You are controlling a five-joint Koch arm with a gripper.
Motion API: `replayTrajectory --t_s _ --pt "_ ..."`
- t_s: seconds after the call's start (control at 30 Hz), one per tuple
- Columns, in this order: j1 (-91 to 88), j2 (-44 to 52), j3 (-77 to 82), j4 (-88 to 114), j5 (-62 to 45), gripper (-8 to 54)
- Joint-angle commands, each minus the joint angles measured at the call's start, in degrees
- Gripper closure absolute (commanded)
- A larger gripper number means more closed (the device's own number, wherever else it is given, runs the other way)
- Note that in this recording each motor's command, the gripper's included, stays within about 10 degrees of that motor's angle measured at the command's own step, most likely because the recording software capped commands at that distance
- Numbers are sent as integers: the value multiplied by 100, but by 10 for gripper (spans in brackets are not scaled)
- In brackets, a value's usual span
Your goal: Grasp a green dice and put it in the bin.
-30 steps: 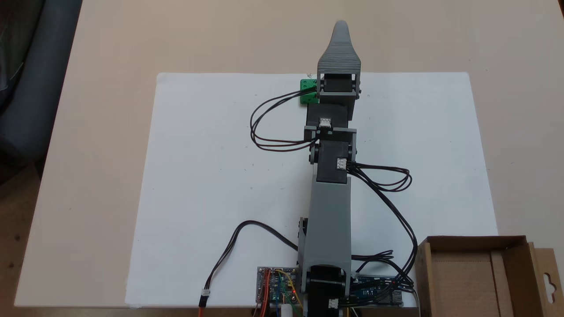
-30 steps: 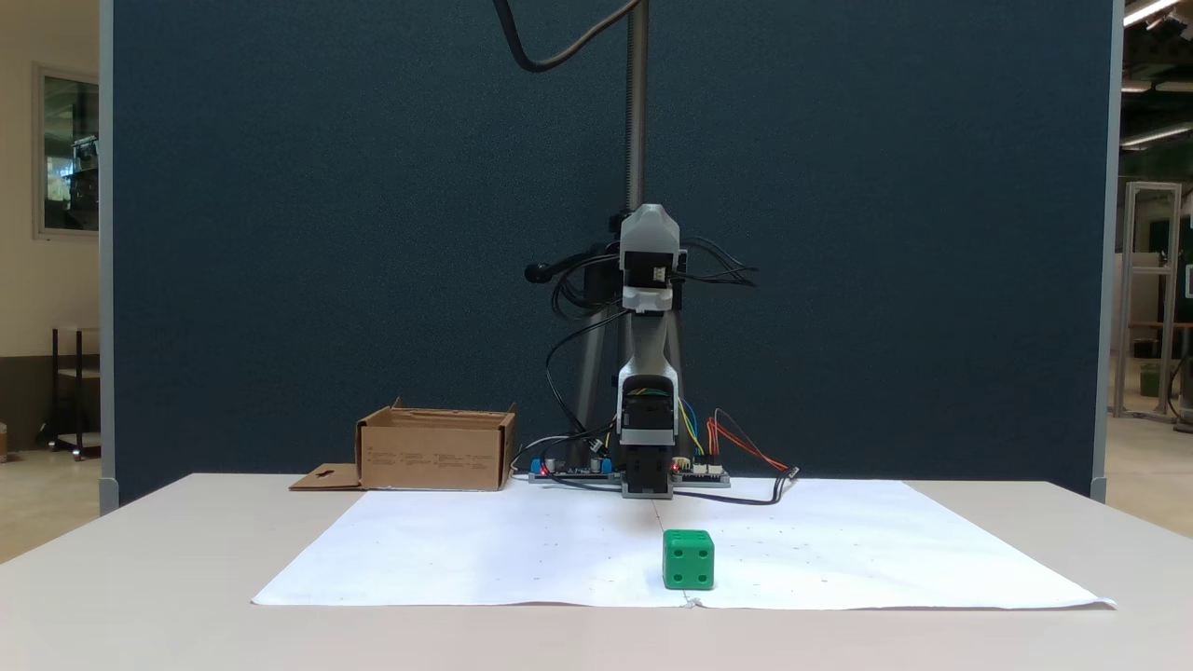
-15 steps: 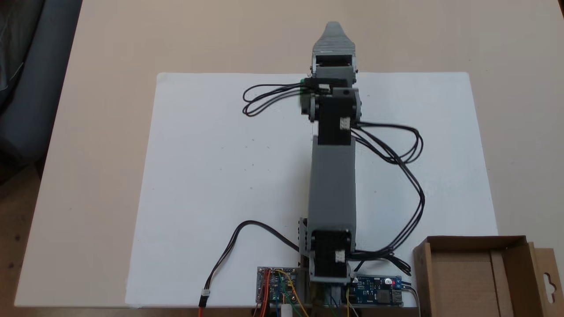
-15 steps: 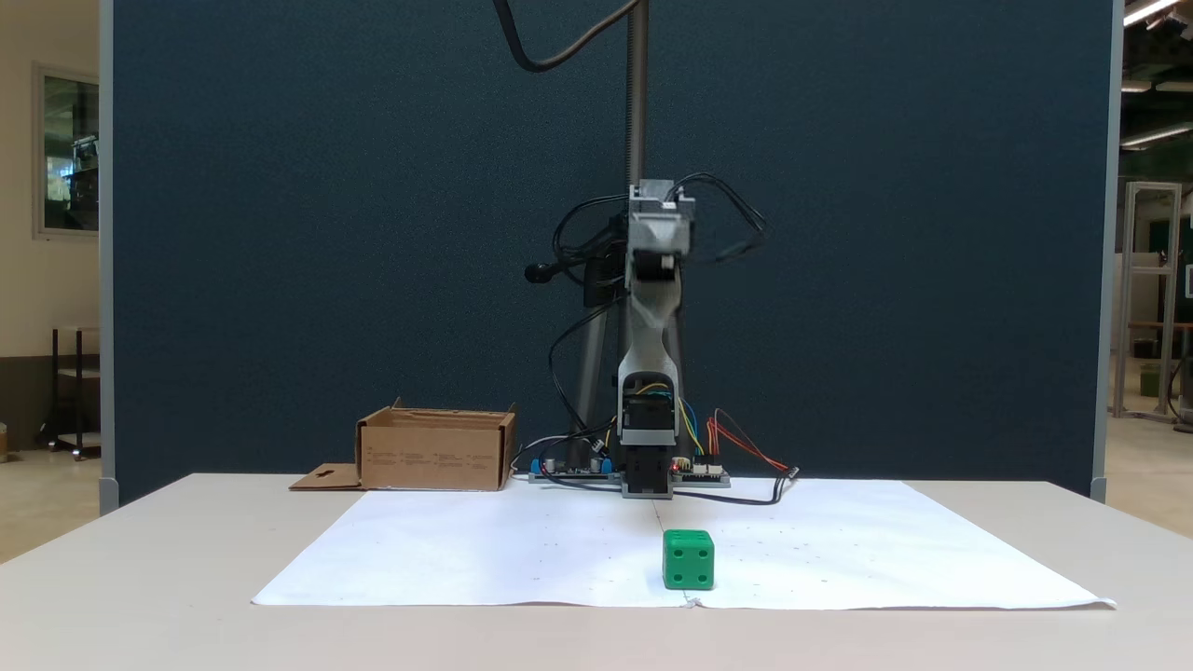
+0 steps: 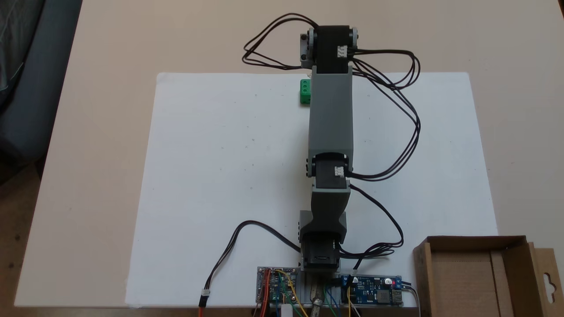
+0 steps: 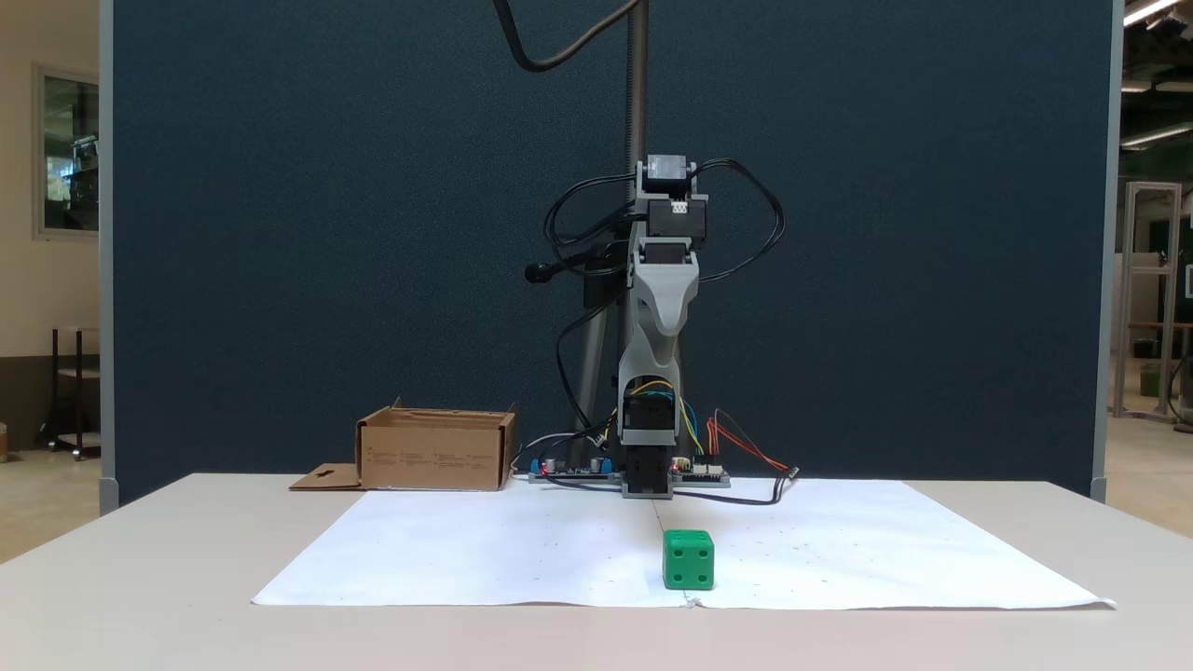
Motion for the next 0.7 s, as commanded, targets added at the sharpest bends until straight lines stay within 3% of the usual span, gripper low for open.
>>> replayTrajectory --t_s 0.0,0.27,0.67 --pt "9 -176 -334 991 439 25" --pt "18 -1195 -1063 1308 747 34" --pt "-53 -1767 -1749 1308 1107 34"
